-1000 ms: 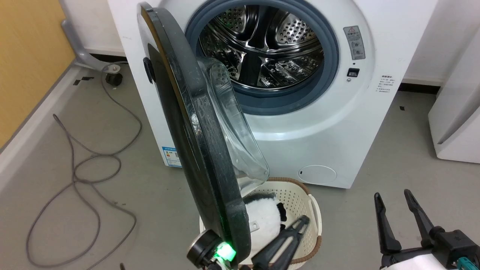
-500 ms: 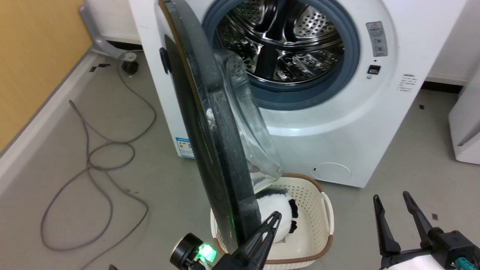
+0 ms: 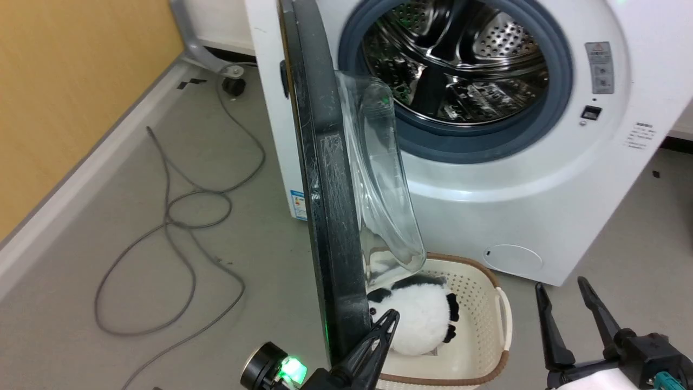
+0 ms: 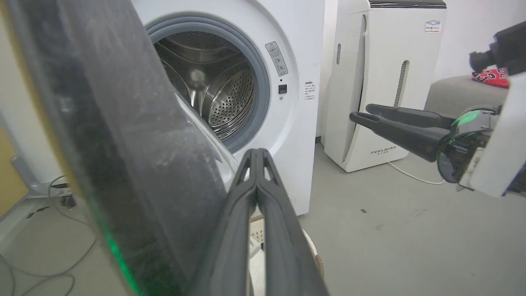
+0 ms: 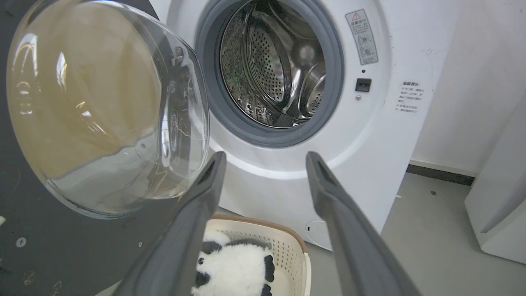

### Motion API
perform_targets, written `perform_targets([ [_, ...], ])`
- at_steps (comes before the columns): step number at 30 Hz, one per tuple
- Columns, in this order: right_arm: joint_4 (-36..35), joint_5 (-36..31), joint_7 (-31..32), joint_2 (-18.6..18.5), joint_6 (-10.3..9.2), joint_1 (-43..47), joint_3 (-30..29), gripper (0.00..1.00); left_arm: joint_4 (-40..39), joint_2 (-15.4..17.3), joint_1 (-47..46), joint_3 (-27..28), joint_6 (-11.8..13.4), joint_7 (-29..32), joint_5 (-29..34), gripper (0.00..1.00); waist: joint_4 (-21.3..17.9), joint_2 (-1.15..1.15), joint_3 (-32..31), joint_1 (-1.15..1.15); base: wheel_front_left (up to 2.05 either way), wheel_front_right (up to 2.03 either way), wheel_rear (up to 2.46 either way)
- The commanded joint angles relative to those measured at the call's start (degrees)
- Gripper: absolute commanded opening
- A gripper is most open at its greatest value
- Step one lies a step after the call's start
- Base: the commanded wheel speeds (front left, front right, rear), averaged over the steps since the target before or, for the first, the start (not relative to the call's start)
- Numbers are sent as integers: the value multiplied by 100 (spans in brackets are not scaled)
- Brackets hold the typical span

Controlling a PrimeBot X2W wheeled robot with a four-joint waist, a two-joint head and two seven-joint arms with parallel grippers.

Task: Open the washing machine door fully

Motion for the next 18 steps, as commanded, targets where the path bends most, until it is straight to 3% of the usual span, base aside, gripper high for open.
perform_targets([
  [1, 16, 28, -25, 23, 5, 12, 37, 100, -2, 50, 115, 110, 36, -24, -35, 0, 116, 0, 12, 0, 0, 0, 0],
  [18, 29, 25, -25, 23, 5, -64, 75, 100, -121, 101, 401, 555, 250, -24, -79, 0, 1000, 0, 164, 0, 0, 0, 0],
])
